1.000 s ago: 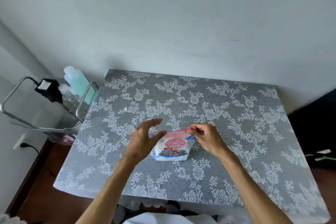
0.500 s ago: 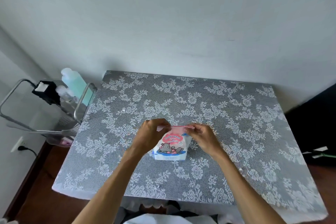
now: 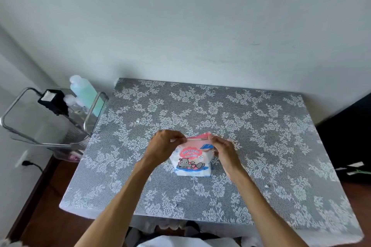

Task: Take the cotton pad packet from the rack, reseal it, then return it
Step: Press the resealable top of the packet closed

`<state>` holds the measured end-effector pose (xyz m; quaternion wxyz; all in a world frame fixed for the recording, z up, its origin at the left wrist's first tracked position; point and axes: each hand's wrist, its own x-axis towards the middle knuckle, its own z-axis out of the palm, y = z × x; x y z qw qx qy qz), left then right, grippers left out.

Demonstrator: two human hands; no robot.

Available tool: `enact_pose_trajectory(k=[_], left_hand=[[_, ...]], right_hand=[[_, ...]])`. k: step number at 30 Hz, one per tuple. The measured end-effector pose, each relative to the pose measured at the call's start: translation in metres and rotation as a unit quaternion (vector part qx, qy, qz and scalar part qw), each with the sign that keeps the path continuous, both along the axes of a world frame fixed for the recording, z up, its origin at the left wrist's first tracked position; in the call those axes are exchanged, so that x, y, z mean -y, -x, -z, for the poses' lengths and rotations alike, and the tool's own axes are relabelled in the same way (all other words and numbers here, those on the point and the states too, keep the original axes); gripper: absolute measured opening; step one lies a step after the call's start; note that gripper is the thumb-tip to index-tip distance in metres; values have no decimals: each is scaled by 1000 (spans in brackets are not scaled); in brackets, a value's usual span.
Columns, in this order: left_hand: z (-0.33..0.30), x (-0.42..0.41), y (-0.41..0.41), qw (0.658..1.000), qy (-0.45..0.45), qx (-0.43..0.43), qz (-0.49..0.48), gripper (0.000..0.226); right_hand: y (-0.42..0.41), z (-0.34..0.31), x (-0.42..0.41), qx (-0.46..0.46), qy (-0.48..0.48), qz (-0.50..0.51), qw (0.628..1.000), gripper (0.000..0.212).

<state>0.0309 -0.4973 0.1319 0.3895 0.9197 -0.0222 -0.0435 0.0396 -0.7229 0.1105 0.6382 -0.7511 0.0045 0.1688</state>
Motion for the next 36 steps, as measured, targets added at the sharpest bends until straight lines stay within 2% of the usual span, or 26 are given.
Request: enact_pose_trajectory(k=[7, 11, 17, 22, 26, 30, 36], left_hand=[[-2, -7, 1, 1000, 2, -1, -1, 11], [-6, -1, 1, 1000, -15, 2, 18, 12], [-6, 4, 1, 999, -17, -1, 35, 16], [-2, 2, 2, 999, -8, -6, 32, 20], [-1, 2, 3, 1000, -20, -6, 16, 18], [-4, 4, 5, 999, -34, 14, 10, 13], [-5, 10, 5, 993, -90, 73, 37, 15]], right_hand=[[0, 0, -9, -82, -72, 44, 993, 30], [1, 5, -10, -99, -55, 74, 991, 32], [-1, 2, 2, -60, -61, 24, 996, 37], [-3, 0, 2, -36, -36, 42, 998, 24], [-1, 1, -2, -47, -55, 56, 996, 32], [-2, 1, 4, -27, -40, 23, 999, 42], [-6, 3, 7, -16, -30, 11, 999, 40]])
